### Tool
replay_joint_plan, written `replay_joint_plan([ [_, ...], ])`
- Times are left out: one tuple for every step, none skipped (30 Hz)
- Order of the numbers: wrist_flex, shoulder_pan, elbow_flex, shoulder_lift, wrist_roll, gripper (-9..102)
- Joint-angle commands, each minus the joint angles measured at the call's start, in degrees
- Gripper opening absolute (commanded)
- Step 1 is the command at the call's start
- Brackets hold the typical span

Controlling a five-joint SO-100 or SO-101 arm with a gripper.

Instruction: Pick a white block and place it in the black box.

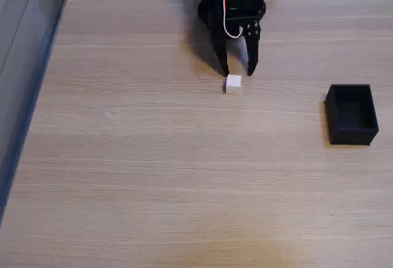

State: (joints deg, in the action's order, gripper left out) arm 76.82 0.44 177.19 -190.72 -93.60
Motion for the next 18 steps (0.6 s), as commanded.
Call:
replay_joint_plan([
  [-0.62,0.53,0.70,0.00,-3.25,23],
  [-0.97,0.79,0.53,0.26,-4.57,24],
  [-1.49,1.14,0.26,0.70,-5.27,25],
  [-2.02,1.41,0.09,1.05,-5.80,25],
  [-2.37,1.93,-0.18,1.49,-6.59,25],
  [-2.55,2.11,-0.62,2.02,-7.12,25],
  [-2.55,2.29,-1.14,2.81,-7.38,25],
  [-2.46,2.29,-1.67,3.60,-7.65,25],
  [-2.20,2.37,-2.37,4.48,-8.09,24],
  [-2.11,2.37,-3.16,5.54,-8.17,24],
  [-1.93,2.37,-4.04,6.77,-8.53,24],
  [-1.76,2.37,-5.10,8.44,-8.79,23],
  [-1.76,2.37,-6.15,10.20,-8.96,23],
  [-1.76,2.37,-7.29,12.04,-9.40,23],
  [-1.76,2.37,-8.53,13.97,-9.93,23],
  [-1.76,2.55,-9.84,16.08,-10.37,23],
  [-1.85,2.64,-11.07,18.19,-10.72,23],
  [-1.85,2.72,-12.39,20.21,-11.25,23],
])
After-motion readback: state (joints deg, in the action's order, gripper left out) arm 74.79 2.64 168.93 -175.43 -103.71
